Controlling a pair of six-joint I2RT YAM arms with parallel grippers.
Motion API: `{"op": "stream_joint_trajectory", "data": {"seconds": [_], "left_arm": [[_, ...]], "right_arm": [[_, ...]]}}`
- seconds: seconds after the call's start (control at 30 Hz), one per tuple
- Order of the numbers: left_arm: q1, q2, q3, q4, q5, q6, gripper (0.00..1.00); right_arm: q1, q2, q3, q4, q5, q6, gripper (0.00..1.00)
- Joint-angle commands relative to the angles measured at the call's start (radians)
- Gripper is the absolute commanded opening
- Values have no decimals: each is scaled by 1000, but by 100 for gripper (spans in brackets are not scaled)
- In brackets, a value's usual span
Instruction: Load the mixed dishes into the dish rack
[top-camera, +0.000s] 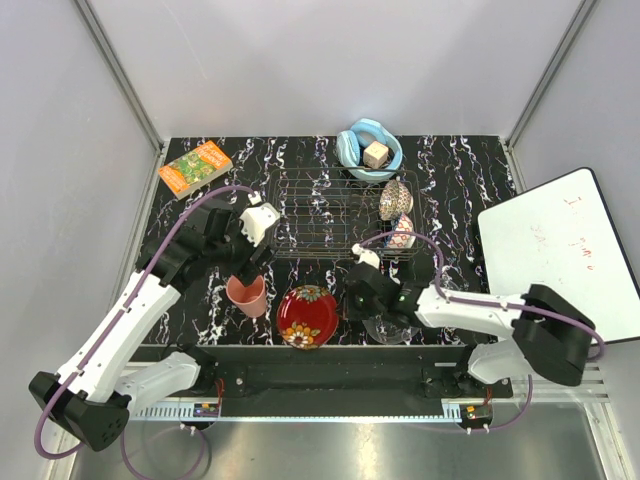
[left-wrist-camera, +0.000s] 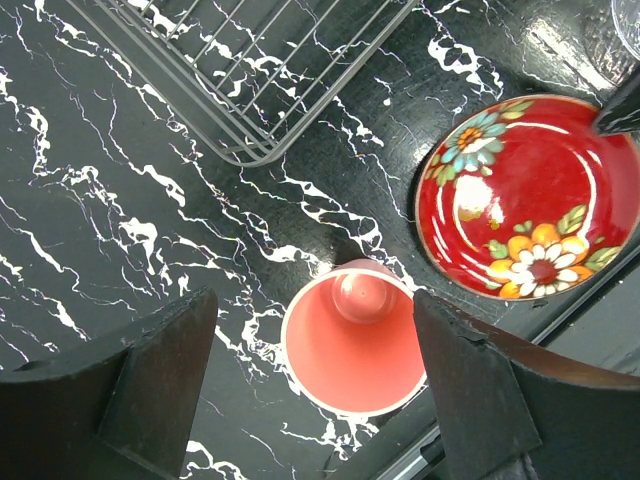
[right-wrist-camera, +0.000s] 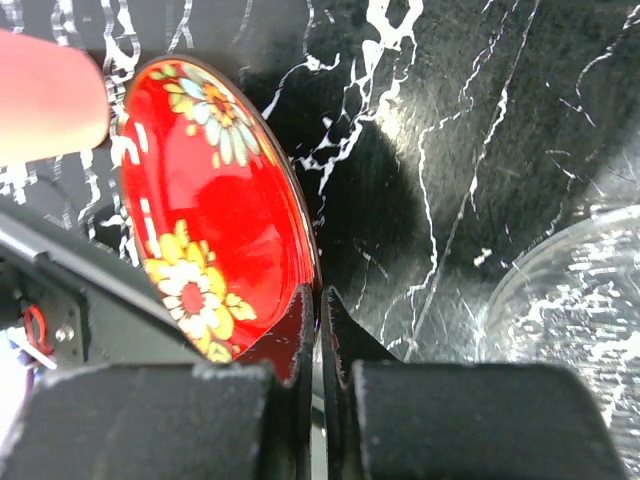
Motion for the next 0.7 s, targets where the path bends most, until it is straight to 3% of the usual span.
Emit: {"op": "stream_joint_trajectory", "data": {"seconds": [0.0,0.27,0.67], "left_arm": [[2,0,40,8,-19,8,83],[3,5,43,11,-25,3,83],[3,-15,22,25,-45,-1,83]], "right_arm": [[14,-107,-57,81,8,-33,0],[13,-178,-49,104,19,-150,0],[11,-193,171,9,97,-329,0]]}}
